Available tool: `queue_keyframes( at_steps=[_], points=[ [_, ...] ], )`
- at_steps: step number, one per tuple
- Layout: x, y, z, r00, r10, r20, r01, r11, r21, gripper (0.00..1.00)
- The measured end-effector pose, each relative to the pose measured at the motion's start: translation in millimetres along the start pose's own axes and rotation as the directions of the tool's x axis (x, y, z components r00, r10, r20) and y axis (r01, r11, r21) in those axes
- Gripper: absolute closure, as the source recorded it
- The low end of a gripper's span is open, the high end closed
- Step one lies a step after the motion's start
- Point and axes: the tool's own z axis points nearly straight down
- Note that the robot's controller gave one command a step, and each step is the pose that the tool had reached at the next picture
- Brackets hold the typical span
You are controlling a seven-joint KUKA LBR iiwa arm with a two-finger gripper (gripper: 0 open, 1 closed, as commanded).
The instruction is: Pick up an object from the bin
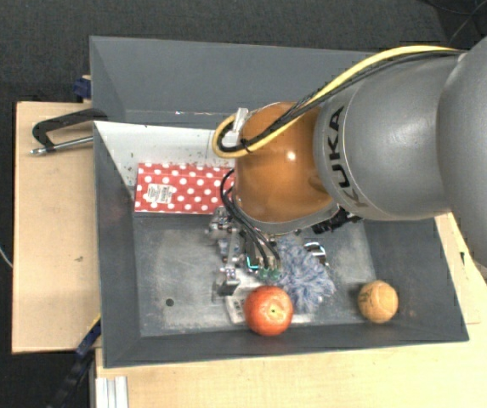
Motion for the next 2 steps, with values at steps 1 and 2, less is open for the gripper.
queue_keyframes(
  at_steps=[1,2],
  points=[
    [-29.5,-13,16,0.998,-0.054,0.018,0.055,0.998,-0.006,0.0],
    [-91.5,-57,71,0.989,-0.15,0.015,0.15,0.989,-0.006,0.0]
  ],
)
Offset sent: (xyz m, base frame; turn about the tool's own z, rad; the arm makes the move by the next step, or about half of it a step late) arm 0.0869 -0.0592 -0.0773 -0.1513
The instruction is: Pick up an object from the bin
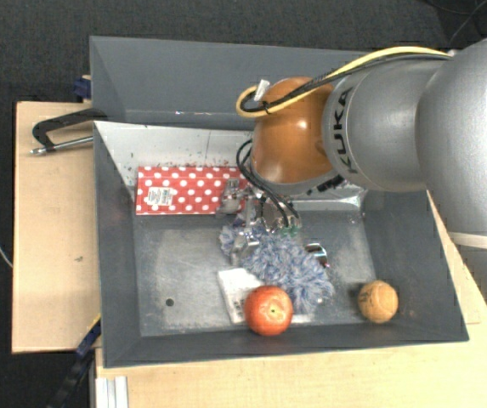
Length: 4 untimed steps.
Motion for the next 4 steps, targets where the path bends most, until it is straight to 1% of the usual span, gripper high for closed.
queue_keyframes(
  at_steps=[1,2,3,4],
  points=[
    [26.0,-16,-60,0.995,0.096,-0.004,-0.096,0.995,0.005,0.0],
    [8.9,-9,-2,0.999,0.033,-0.002,-0.033,0.999,-0.001,0.0],
    [8.9,-7,-5,0.997,0.075,-0.009,-0.075,0.997,0.006,0.0],
    [6.6,-7,-4,0.999,0.032,-0.002,-0.032,0.999,0.004,1.0]
  ],
)
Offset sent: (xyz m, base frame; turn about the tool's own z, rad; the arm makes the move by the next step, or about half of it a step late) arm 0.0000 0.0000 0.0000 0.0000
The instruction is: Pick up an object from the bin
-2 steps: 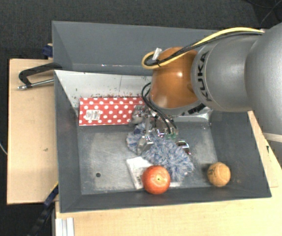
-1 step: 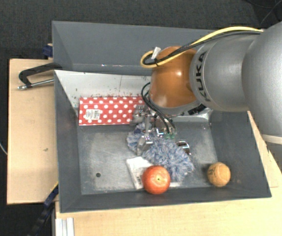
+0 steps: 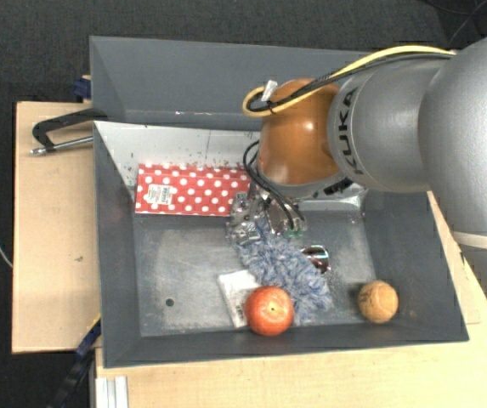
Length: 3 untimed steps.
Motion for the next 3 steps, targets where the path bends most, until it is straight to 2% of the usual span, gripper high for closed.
queue_keyframes(
  at_steps=[3],
  points=[
    [0.7,0.3,-5.5,1.0,0.0,-0.003,0.0,1.0,0.0,1.0]
  ],
)
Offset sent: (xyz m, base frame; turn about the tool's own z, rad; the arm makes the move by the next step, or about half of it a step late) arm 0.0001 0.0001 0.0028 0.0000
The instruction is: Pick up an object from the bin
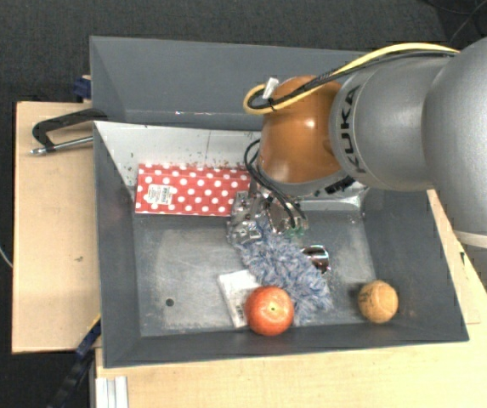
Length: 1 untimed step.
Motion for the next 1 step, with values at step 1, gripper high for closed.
queue_keyframes(
  at_steps=[1],
  points=[
    [0.1,0.1,-14.5,1.0,0.0,-0.001,0.0,1.0,0.001,1.0]
  ],
)
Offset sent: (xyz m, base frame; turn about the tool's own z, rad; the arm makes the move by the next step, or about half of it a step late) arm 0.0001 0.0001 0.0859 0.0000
